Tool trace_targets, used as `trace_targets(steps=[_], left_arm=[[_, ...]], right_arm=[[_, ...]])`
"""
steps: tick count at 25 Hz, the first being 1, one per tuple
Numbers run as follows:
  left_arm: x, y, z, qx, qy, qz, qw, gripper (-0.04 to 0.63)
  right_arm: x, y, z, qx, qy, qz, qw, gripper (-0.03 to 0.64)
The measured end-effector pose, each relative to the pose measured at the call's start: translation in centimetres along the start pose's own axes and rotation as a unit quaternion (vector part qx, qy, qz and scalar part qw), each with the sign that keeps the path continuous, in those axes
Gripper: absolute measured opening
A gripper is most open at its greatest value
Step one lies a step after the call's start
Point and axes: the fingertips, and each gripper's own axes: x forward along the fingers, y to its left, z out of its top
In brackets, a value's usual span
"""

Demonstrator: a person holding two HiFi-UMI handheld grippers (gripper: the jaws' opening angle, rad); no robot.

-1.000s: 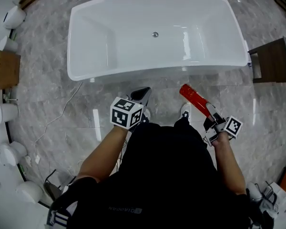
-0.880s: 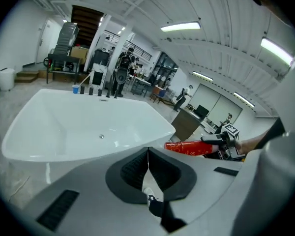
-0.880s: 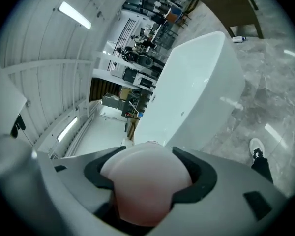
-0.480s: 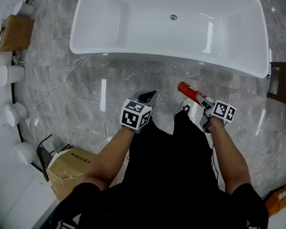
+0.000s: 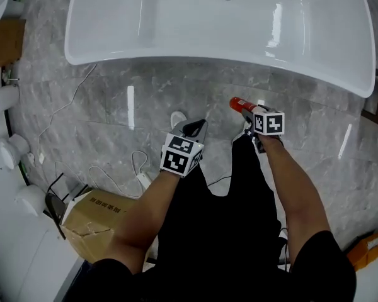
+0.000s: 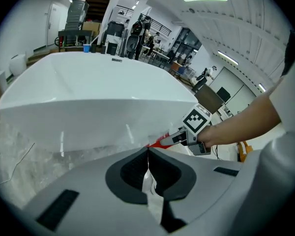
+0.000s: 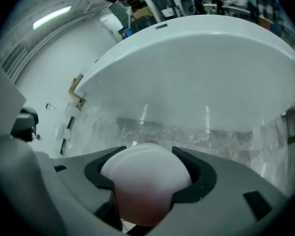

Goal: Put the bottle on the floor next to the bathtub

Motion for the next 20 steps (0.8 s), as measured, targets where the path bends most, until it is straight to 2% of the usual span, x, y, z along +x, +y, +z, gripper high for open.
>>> trace_targets(steps=[3, 5, 7, 9, 14, 20], left_arm=[[1.7, 1.3, -1.6, 0.005, 0.014, -0.008, 0.9999, 0.017], [2.8, 2.3, -2.3, 0.005, 0.016, -0.01, 0.9998, 0.017], [3.7, 3.2, -3.0, -0.002, 0.016, -0.011, 0.9998, 0.017], [4.5, 4.2, -3.9, -0.009, 0.02, -0.012, 0.9997, 0.017], [6.5, 6.3, -5.7, -0.011, 0.026, -0.016, 0.9995, 0.017], [8.5, 8.0, -6.9, 0.006, 0.037, -0.019, 0.9991, 0.017]], right_arm=[[4.3, 0.8, -1.1, -0.117, 0.038, -0.022, 0.992, 0.314], [7.0, 0.9, -1.7, -0.197, 0.062, -0.037, 0.978, 0.314], [9.3, 0.9, -2.3, -0.252, 0.08, -0.048, 0.963, 0.314], [11.4, 0.7, -2.7, -0.276, 0.089, -0.057, 0.955, 0.314], [16.6, -0.7, -2.6, -0.293, 0.102, -0.076, 0.948, 0.314], [22.6, -2.3, -1.9, -0.319, 0.109, -0.093, 0.937, 0.314]])
